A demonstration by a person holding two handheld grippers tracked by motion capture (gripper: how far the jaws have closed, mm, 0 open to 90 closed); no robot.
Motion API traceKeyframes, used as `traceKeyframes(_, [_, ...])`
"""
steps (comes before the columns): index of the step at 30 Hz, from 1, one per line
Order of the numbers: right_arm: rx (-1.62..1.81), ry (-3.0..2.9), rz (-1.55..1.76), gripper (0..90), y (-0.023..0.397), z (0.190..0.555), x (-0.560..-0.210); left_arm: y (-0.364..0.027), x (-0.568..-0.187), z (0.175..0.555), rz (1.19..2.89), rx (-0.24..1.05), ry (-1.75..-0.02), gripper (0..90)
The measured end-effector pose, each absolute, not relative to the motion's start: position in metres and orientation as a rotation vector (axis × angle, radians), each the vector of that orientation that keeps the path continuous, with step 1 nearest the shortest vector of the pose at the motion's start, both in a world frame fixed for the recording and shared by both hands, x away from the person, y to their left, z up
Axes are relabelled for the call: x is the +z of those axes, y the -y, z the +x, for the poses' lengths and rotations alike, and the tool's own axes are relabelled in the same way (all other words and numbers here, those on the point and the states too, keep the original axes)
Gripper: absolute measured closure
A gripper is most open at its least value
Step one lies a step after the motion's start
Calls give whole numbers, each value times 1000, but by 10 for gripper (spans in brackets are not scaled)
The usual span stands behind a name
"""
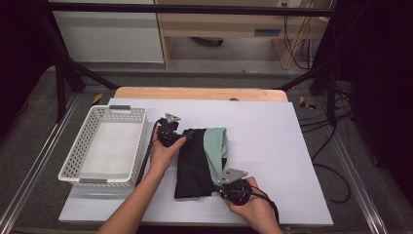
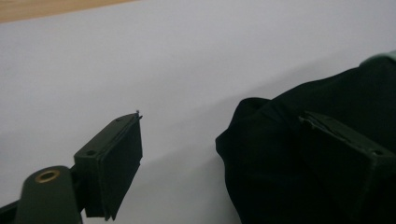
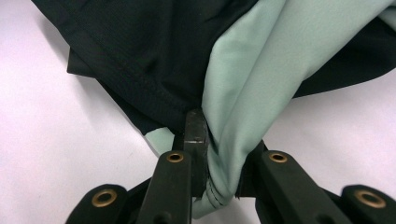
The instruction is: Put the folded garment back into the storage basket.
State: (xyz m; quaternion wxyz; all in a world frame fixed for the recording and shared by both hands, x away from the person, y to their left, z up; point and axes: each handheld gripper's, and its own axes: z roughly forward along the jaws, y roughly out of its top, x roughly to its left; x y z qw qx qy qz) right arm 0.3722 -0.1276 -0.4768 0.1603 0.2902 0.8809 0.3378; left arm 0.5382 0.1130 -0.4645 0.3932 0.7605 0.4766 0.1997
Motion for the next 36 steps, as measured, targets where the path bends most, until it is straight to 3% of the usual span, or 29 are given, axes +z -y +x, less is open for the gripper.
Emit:
traceKeyframes(4, [967, -2519, 827, 798, 128, 372, -477, -110, -469, 535, 1941, 496, -1187, 229])
traceKeyframes(12, [964, -2517, 827, 797, 127, 373, -477, -103, -471, 532, 1965, 442, -1149, 481])
traceKeyframes(20, [969, -2525, 820, 799, 128, 373, -476, -102, -471, 529, 1964, 439, -1140, 607])
traceKeyframes(23, [957, -2527, 811, 800, 127, 373, -475, -100, -469, 526, 1964, 474, -1121, 691])
traceKeyframes(36, [1073, -2531, 792, 821, 131, 366, -449, -112, -437, 515, 1882, 457, -1117, 755])
